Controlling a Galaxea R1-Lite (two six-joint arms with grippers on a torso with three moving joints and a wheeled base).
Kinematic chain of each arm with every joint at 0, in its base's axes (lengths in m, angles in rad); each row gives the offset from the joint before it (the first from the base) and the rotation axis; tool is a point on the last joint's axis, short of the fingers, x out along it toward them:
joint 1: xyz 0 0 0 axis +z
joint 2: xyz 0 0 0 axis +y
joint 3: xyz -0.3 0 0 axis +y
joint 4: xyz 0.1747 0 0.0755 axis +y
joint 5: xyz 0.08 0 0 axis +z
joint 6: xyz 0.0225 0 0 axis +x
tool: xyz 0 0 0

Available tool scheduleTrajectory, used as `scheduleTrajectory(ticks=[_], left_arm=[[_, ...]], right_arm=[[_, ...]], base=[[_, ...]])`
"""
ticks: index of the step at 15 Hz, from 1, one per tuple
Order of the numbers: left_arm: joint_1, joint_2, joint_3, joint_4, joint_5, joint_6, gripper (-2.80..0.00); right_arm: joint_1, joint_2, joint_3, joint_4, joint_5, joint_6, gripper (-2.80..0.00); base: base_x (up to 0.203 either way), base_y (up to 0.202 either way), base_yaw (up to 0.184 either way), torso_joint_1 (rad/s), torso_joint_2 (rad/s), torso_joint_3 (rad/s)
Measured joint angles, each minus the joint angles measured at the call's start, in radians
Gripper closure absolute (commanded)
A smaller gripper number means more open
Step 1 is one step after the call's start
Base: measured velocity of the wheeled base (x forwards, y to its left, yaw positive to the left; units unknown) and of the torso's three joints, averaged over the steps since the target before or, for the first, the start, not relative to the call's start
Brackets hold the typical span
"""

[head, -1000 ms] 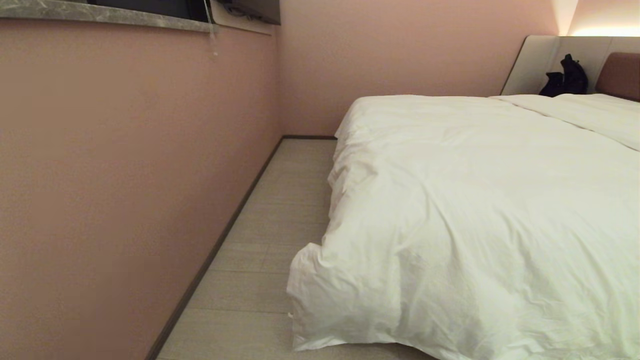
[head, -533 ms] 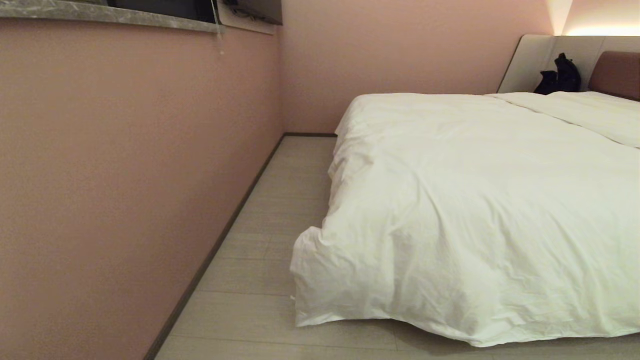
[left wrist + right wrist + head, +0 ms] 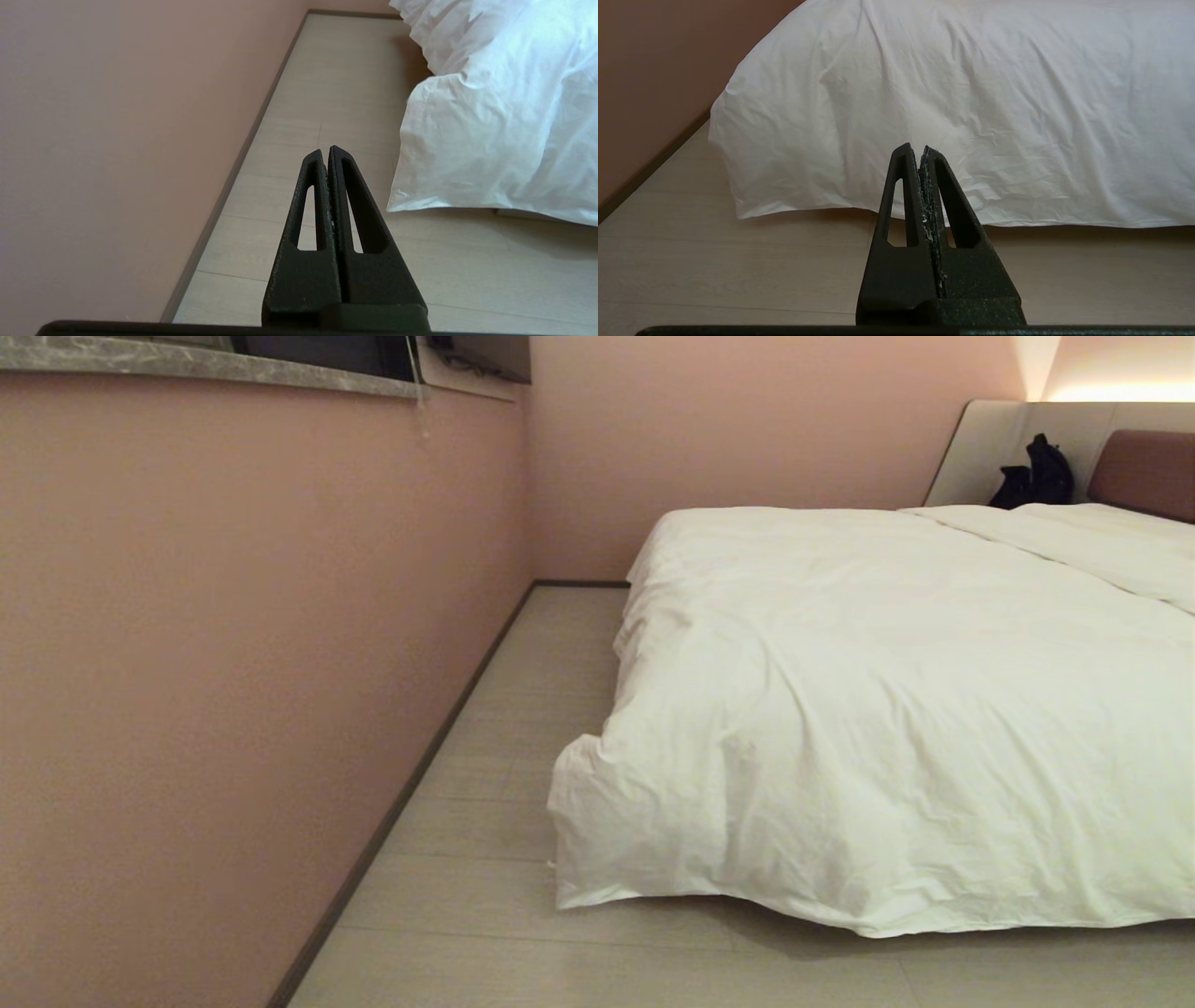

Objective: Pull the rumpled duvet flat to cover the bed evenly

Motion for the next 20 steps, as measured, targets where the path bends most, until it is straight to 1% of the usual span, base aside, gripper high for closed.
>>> scheduleTrajectory(ticks=[20], left_arm=[[0.000,0.000,0.000,0.000,0.000,0.002,0.00]], right_arm=[[0.000,0.000,0.000,0.000,0.000,0.000,0.00]], base=[[0.000,0.000,0.000,0.000,0.00,0.000]])
